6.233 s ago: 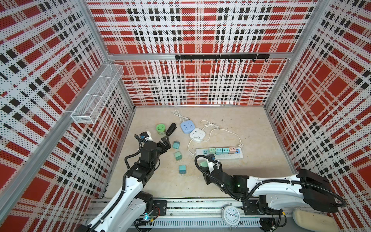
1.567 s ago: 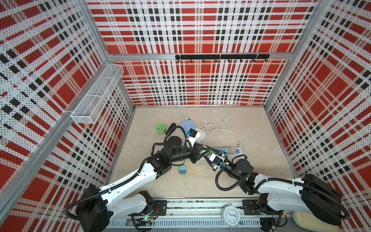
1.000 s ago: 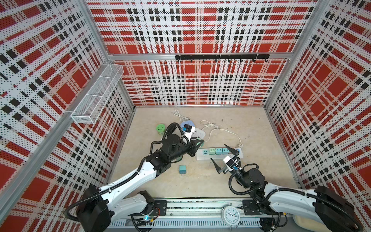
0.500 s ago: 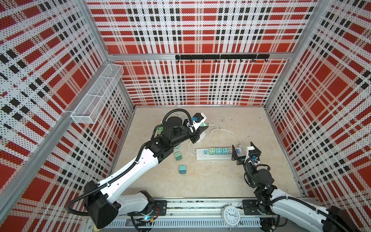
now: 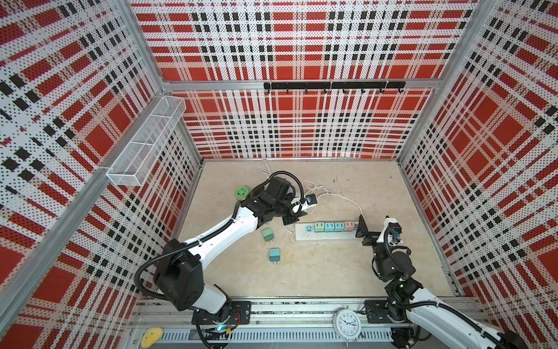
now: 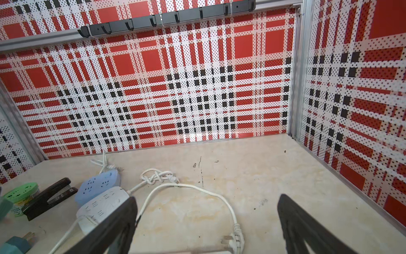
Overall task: Insert the plug
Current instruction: 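Move the light green adapter with the left gripper above the next free socket, then lower the light green adapter into the socket beside the other light green adapter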
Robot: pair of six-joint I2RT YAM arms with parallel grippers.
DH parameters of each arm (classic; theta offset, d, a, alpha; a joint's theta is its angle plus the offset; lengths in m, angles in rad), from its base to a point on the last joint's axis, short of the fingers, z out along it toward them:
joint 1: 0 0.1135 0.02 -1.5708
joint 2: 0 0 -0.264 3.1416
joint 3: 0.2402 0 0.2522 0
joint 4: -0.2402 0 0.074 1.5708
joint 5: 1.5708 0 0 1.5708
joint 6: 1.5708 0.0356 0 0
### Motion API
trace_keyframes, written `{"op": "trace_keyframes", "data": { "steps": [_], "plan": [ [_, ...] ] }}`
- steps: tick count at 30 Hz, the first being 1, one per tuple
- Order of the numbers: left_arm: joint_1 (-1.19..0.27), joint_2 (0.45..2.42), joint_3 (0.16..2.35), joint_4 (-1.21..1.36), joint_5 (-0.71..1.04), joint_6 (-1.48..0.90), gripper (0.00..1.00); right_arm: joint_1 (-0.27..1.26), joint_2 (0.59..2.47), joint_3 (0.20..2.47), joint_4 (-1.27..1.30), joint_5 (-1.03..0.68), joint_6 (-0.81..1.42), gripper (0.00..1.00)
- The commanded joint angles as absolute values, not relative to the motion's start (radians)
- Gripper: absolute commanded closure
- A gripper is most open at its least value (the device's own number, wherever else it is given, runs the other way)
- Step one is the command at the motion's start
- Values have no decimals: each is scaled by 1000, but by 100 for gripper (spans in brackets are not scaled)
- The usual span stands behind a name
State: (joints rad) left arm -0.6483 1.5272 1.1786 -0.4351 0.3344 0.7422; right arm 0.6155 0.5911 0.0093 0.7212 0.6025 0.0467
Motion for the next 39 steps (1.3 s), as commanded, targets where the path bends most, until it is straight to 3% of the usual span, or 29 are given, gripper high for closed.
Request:
{"op": "trace_keyframes", "data": {
  "steps": [1,18,39],
  "plan": [
    [-661,1571,1169,-432,390,790,100,613,586,-38,738,592,59,0],
    [-687,1646,1104,-344,470,816,100,611,499,-45,668,582,51,0],
    [-694,1761,1140,-331,466,793,100,612,555,-36,701,552,44,0]
  ]
}}
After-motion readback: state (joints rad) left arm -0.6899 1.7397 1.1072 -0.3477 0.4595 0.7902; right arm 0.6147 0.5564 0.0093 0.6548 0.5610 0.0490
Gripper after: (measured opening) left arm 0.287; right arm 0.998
